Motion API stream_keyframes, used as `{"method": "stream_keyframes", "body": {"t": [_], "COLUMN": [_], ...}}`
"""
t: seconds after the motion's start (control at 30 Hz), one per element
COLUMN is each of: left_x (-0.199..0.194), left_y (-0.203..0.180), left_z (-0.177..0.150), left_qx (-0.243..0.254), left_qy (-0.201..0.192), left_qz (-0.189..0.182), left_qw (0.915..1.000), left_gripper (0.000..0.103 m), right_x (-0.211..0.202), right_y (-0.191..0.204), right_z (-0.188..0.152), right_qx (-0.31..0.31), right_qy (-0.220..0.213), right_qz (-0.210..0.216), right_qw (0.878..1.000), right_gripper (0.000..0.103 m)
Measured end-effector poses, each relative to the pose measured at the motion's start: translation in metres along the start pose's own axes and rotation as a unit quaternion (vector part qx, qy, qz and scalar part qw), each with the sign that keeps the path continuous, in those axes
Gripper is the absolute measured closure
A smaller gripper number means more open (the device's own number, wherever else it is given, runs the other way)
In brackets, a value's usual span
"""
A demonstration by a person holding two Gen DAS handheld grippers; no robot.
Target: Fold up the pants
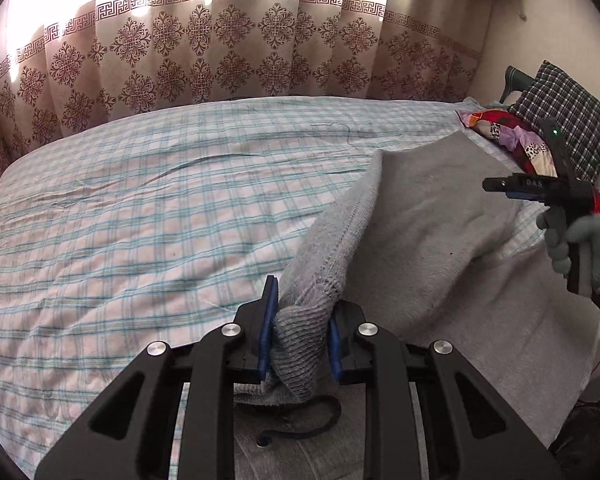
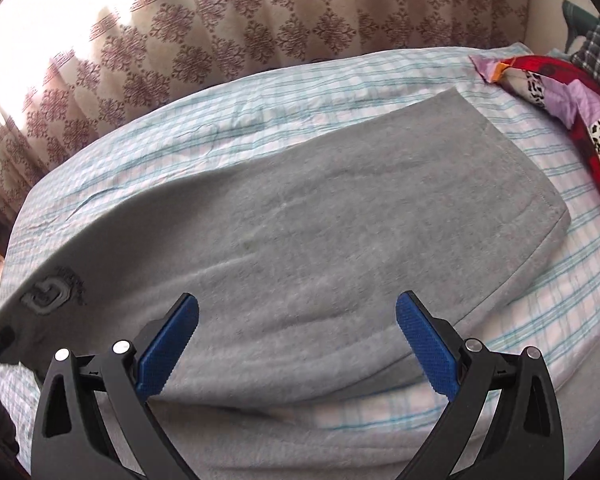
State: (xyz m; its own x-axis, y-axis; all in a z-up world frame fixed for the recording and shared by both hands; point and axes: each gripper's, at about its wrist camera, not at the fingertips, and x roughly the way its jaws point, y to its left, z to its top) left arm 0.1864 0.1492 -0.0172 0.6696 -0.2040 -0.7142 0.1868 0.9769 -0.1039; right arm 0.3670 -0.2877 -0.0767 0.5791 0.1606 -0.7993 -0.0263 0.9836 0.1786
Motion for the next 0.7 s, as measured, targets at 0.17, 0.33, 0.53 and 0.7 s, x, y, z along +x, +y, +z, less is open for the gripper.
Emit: {"method": "stream_keyframes", "body": {"t": [0.17, 0.33, 0.53, 0.7], "left_x": [-0.02, -0.035, -0.042, -0.056], "left_y": [-0.011, -0.018, -0.023, -0.031], "left_z": [-0.015, -0.036, -0.052, -0.061], "left_qx": [0.004, 0.011, -0.001, 0.011], "left_qy": [0.0, 0.008, 0.027, 0.027], "left_qz": [-0.006, -0.001, 0.0, -0.011], "left_qw": [1.0, 0.9999, 0.9996, 0.9995], "left_gripper": [0.081, 0.082, 0.082, 0.085], "right_x": [0.024, 0.051, 0.068, 0.08], "right_y": [-0.046, -0.09, -0.118, -0.129], "right_z": [0.053, 0.1, 0.135, 0.152], "right_qx": [0.072, 0.147, 0.184, 0.203], "right_qy": [0.004, 0.011, 0.018, 0.022], "right_qz": [-0.006, 0.002, -0.021, -0.035], "right_qw": [0.997, 0.989, 0.983, 0.978], "right_gripper": [0.005, 0.005, 0.005, 0.005]}}
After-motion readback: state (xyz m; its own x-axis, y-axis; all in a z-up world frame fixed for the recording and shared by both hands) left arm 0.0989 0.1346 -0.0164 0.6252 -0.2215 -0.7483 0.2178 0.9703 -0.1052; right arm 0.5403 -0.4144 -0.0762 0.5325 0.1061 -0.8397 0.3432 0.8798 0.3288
